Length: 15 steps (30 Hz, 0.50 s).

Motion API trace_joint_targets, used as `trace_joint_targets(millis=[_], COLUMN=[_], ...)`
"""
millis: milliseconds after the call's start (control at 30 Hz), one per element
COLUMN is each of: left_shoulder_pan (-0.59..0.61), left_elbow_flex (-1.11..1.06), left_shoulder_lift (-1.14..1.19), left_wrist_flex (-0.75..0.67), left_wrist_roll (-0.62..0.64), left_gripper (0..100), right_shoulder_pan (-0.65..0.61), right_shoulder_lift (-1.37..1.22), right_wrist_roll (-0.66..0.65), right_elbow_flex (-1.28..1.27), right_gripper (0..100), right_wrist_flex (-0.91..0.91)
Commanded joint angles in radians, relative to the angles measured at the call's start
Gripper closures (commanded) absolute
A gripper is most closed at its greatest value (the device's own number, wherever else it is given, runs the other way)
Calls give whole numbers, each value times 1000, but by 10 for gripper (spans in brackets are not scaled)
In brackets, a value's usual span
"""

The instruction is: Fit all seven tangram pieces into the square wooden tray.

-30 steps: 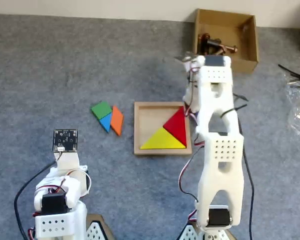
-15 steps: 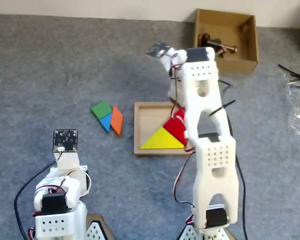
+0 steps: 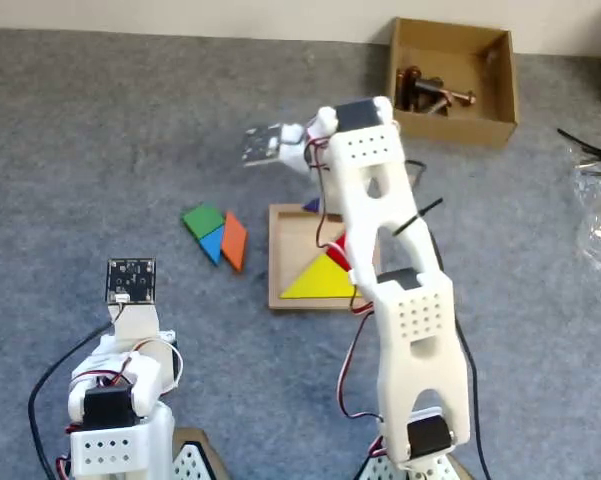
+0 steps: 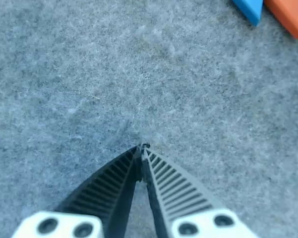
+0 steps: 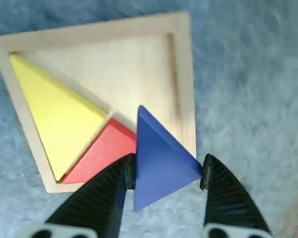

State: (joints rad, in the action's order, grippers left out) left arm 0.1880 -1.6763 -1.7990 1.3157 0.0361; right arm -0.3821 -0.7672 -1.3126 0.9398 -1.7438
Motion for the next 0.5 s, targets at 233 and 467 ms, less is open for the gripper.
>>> trace_joint_targets(millis=[233,467], left_shoulder_pan=[8,8], left_elbow_flex=[-21,-21], left_shoulder_lift=[7,7], left_wrist_flex=[8,8], left_wrist_roll=[2,2], left_gripper=[995,995], right_shoulder_pan=[-113,-163], right_shoulder_lift=[87,85], right_wrist_roll=[-51,-51], right_elbow_flex=[53,50], right_gripper=[822,821], right_wrist_flex=[-16,-16])
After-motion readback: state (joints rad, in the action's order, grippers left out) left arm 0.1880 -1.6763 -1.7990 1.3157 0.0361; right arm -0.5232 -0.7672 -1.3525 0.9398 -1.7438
